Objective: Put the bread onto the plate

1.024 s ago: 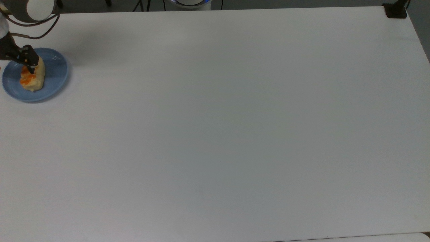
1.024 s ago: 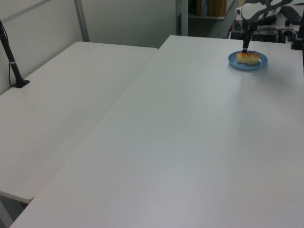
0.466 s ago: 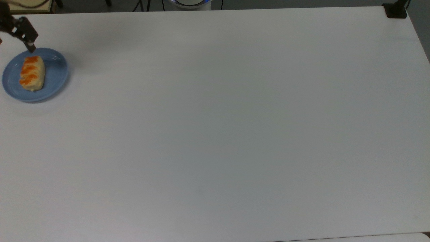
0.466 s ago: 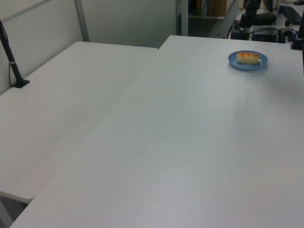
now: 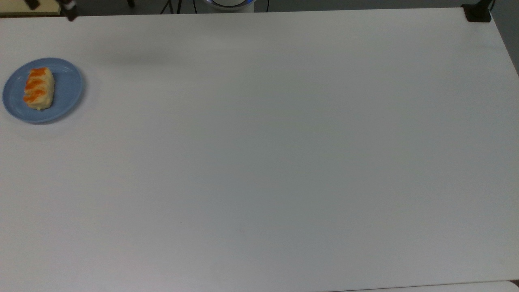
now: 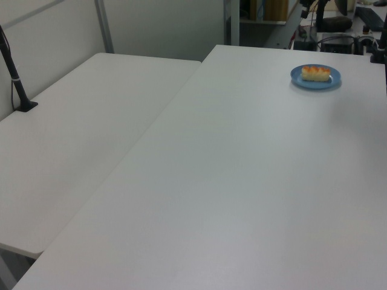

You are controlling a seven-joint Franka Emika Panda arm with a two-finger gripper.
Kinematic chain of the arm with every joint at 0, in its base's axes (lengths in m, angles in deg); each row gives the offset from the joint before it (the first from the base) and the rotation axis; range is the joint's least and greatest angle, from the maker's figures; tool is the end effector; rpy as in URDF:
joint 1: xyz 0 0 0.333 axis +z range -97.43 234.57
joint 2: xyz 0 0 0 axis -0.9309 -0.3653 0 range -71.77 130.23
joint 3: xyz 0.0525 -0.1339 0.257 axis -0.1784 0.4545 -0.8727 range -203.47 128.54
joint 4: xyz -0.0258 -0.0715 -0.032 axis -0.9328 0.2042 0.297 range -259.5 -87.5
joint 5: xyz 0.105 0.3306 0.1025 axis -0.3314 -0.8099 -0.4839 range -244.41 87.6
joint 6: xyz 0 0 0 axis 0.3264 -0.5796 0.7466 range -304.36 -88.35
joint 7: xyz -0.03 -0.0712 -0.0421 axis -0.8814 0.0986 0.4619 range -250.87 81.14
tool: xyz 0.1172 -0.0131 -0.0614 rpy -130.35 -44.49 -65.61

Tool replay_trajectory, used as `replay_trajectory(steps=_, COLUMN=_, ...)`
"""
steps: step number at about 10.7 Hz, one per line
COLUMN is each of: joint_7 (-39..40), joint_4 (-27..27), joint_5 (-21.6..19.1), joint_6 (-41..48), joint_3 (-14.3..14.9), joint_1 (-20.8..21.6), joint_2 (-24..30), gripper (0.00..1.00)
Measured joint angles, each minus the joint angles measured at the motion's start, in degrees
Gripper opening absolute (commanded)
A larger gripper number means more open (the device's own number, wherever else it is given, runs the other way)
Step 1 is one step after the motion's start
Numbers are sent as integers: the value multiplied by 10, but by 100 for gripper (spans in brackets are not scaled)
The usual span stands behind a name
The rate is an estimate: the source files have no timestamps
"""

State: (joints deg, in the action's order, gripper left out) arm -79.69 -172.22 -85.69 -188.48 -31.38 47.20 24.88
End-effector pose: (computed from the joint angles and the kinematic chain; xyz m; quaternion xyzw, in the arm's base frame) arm 0.5066 -0.2442 0.5620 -0.9768 0.1989 -0.0674 0.0420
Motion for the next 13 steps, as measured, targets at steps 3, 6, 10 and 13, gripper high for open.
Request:
replay_trajectory(steps=3, joint_7=-74, joint_4=0, joint_5=2, joint_6=5, joint_3=55, joint_1=143, joint_2=15, gripper=100)
replay_trajectory(steps=6, joint_7=-47, joint_4=0, joint_5=21, joint_6=52, joint_3=93, joint_1=220, joint_2=43, gripper=100)
replay_trajectory(steps=10, joint_7=-25, joint_4=3, joint_5=57, joint_6=73, joint_3=16, joint_1=192, joint_2=50, gripper=100)
replay_trajectory(steps=13, joint_7=-50, joint_4=0, joint_5=64, joint_6=73, joint_3=-11, joint_1=191, joint_2=46, gripper=100)
